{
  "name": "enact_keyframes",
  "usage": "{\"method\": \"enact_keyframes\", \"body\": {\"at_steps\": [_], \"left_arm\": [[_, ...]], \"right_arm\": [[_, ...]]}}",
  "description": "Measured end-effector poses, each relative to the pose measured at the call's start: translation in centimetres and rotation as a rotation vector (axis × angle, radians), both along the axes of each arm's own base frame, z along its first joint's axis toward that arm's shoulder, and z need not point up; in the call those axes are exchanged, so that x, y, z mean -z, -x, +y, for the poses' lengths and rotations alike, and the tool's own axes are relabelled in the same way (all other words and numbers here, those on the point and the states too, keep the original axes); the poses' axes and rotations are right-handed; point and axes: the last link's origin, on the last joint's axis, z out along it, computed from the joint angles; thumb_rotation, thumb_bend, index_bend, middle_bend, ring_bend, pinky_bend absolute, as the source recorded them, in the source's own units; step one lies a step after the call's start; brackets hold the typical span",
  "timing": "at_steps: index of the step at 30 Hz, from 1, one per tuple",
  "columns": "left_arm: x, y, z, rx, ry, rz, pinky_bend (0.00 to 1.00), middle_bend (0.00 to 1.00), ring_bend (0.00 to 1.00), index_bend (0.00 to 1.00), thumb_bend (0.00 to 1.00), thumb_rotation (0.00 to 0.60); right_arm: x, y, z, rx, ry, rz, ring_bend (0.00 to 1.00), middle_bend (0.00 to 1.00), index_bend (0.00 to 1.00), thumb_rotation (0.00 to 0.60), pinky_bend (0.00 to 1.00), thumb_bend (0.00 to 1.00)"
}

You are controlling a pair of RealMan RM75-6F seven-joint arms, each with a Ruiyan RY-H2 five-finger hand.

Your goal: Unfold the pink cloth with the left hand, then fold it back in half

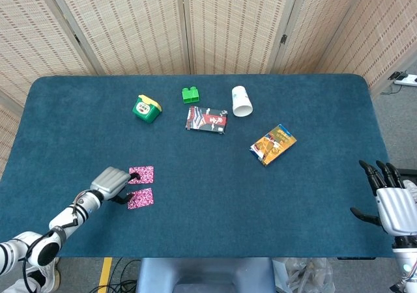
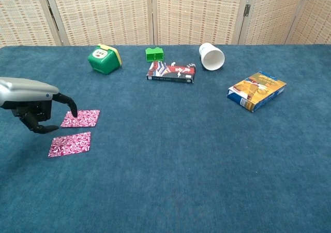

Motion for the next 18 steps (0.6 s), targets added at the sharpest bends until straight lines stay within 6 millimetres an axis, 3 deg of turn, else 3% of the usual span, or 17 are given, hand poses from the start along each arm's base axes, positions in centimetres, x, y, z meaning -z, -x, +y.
{"method": "enact_keyframes", "body": {"at_steps": [6,18], "left_arm": [[1.1,0.3,1.0,-0.017,-0.028,-0.003,1.00,0.96,0.96,0.25,0.48,0.479],[1.5,1.3,1.1,-0.059,-0.032,0.038,1.00,0.96,0.96,0.25,0.48,0.481]], "right_arm": [[0.0,0.1,0.0,0.004,0.001,0.000,0.01,0.19,0.04,0.600,0.00,0.00],[0.1,0.1,-0.2,0.004,-0.003,-0.003,0.01,0.19,0.04,0.600,0.00,0.00]]}}
